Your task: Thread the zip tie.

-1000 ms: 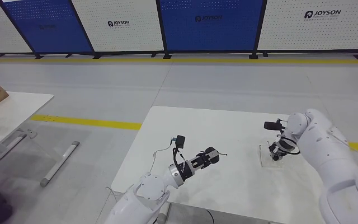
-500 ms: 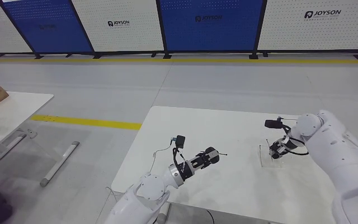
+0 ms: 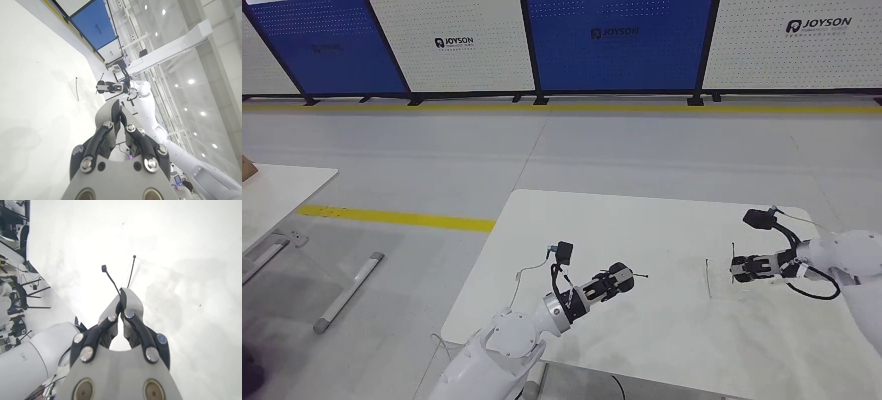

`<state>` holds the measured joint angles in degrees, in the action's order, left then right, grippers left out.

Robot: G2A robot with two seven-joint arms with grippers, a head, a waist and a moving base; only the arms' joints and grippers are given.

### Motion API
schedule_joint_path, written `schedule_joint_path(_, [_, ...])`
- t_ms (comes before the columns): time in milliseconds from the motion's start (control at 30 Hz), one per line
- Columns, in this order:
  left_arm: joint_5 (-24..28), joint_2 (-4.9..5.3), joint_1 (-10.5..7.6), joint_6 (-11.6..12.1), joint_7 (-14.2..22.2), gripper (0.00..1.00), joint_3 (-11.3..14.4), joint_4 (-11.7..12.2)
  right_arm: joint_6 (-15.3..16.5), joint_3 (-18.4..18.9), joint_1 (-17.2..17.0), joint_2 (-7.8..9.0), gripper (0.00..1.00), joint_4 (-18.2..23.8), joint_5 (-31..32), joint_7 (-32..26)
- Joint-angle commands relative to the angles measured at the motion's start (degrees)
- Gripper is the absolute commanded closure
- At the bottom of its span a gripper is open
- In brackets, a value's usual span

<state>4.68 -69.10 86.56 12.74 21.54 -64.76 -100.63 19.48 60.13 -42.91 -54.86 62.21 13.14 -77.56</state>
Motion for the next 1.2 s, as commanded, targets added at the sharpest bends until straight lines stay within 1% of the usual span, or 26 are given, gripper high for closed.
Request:
schedule_joint_path(0, [0.0, 0.00, 0.00, 0.0, 0.0, 1.00, 0.0, 0.0, 0.0, 3.5, -4.7, 1.77, 1.00, 5.8, -0.5, -0.4])
schedule_joint_path(67, [0.0, 0.00, 0.00, 0.0, 0.0, 1.00, 0.0, 0.0, 0.0, 4.6, -6.8, 2.55, 1.00, 8.0, -1.2, -0.9])
schedule_joint_path(500, [0.0, 0.00, 0.00, 0.0, 0.0, 1.00, 0.0, 0.0, 0.0, 4.6, -6.8, 2.55, 1.00, 8.0, -1.2, -0.9])
schedule_joint_path(567, [0.0, 0.00, 0.00, 0.0, 0.0, 1.00, 0.0, 0.0, -0.1, 3.3, -8.0, 2.25, 1.00, 9.4, -1.6, 0.5])
schedule_joint_path(667, [0.0, 0.00, 0.00, 0.0, 0.0, 1.00, 0.0, 0.0, 0.0, 1.9, -8.2, 1.79, 1.00, 10.4, -2.8, 2.7])
schedule_joint_path(767, [0.0, 0.00, 0.00, 0.0, 0.0, 1.00, 0.0, 0.0, 0.0, 2.0, -8.2, 1.56, 1.00, 11.3, -5.3, 6.1])
schedule_joint_path(867, [0.0, 0.00, 0.00, 0.0, 0.0, 1.00, 0.0, 0.0, 0.0, 4.8, -9.9, 1.87, 1.00, 13.1, -9.7, 11.0])
schedule_joint_path(900, [0.0, 0.00, 0.00, 0.0, 0.0, 1.00, 0.0, 0.0, 0.0, 6.5, -11.1, 2.10, 1.00, 14.2, -12.3, 13.1])
schedule_joint_path(1000, [0.0, 0.00, 0.00, 0.0, 0.0, 1.00, 0.0, 0.0, 0.0, 10.6, -14.4, 2.66, 1.00, 16.6, -17.3, 17.0])
schedule_joint_path(1033, [0.0, 0.00, 0.00, 0.0, 0.0, 1.00, 0.0, 0.0, 0.0, 12.2, -15.9, 2.86, 1.00, 17.9, -19.2, 18.2])
schedule_joint_path(1100, [0.0, 0.00, 0.00, 0.0, 0.0, 1.00, 0.0, 0.0, 0.0, 14.8, -18.4, 3.05, 1.00, 19.4, -21.0, 22.2])
schedule_joint_path(1133, [0.0, 0.00, 0.00, 0.0, 0.0, 1.00, 0.0, 0.0, 0.0, 16.4, -20.4, 3.10, 1.00, 20.5, -20.6, 26.3])
schedule_joint_path(1167, [0.0, 0.00, 0.00, 0.0, 0.0, 1.00, 0.0, 0.0, 0.0, 17.1, -21.9, 3.10, 1.00, 21.2, -19.9, 29.1])
